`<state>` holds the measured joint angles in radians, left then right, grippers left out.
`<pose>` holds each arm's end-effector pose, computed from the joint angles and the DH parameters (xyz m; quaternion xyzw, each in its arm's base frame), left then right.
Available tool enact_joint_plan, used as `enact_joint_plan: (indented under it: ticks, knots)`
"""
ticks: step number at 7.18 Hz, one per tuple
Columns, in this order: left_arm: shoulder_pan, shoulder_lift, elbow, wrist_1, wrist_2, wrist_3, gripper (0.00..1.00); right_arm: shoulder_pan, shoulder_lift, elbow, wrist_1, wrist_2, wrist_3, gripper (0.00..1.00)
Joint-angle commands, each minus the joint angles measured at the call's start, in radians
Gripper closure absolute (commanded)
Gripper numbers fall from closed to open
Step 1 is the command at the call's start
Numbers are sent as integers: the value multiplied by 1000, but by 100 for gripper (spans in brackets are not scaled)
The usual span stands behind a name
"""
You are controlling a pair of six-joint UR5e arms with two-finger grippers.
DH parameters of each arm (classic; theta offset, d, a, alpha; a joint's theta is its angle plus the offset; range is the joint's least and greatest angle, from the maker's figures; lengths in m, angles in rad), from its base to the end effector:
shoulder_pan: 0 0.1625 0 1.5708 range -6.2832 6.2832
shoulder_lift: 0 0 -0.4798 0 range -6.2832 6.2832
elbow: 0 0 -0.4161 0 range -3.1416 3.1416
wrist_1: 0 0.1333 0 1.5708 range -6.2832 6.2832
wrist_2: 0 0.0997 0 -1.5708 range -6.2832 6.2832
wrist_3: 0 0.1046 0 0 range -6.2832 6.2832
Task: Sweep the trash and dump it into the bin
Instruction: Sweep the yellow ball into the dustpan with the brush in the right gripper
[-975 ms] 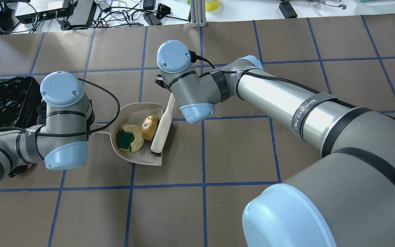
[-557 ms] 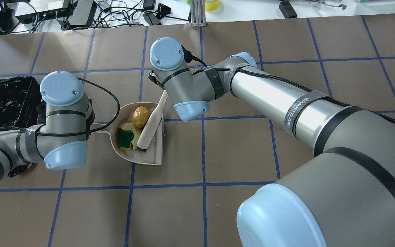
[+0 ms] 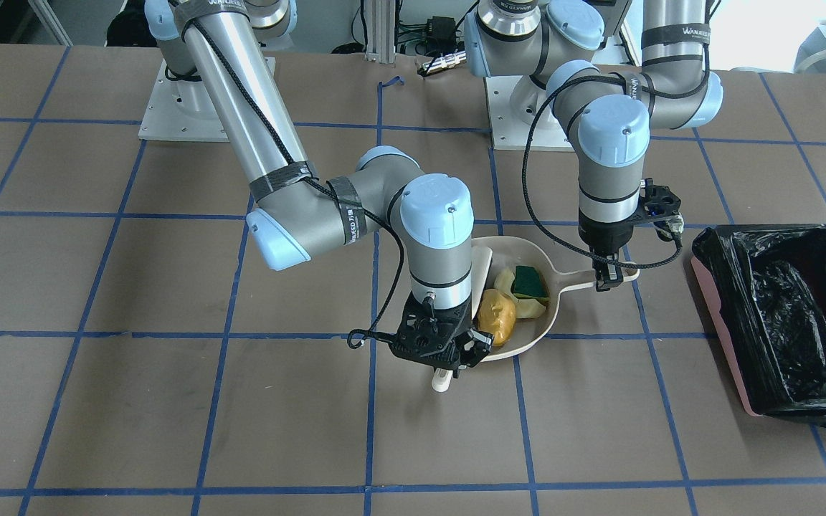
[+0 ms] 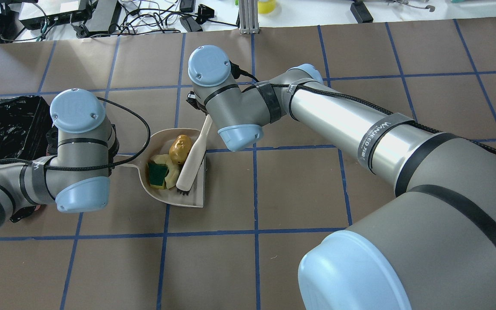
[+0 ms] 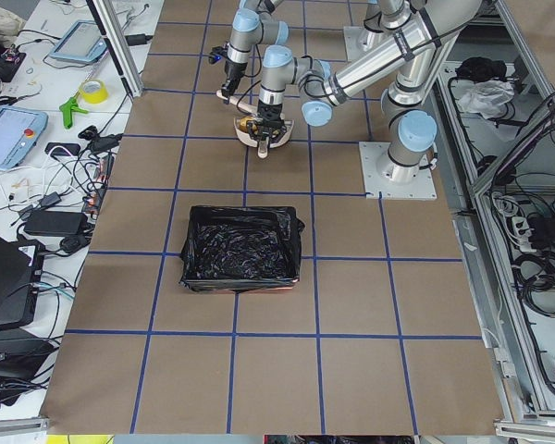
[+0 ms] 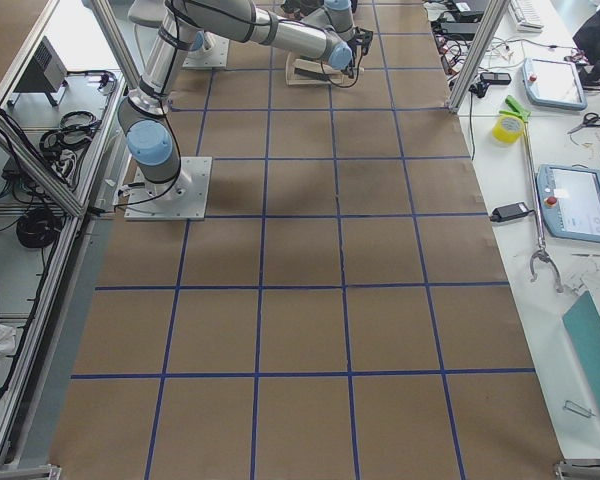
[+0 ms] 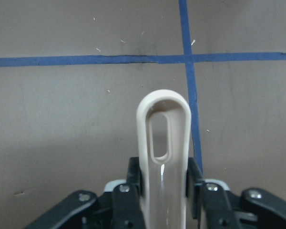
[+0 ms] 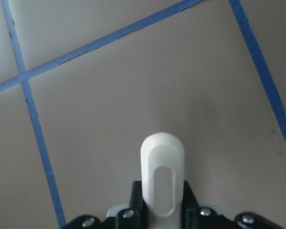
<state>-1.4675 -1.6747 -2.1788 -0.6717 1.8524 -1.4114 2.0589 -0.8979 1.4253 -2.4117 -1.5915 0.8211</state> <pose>-0.0540 -0.4896 0.2877 -0.6868 0.7073 -0.1584 0.0546 0.4843 -0.6324 0.2596 0.1653 0.9738 -0.1301 0.0869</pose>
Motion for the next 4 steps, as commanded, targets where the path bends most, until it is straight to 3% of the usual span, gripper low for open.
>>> enact_joint_plan:
  ticks: [1, 2, 4]
  knots:
    - [3, 1, 1, 0, -12, 2, 100, -2, -18, 4, 108, -75, -83, 100]
    - [6, 4, 2, -6, -15, 2, 100, 3, -41, 9, 161, -77, -73, 100]
    - [6, 18, 49, -104, -41, -1, 100, 6, -41, 7, 154, -76, -83, 100]
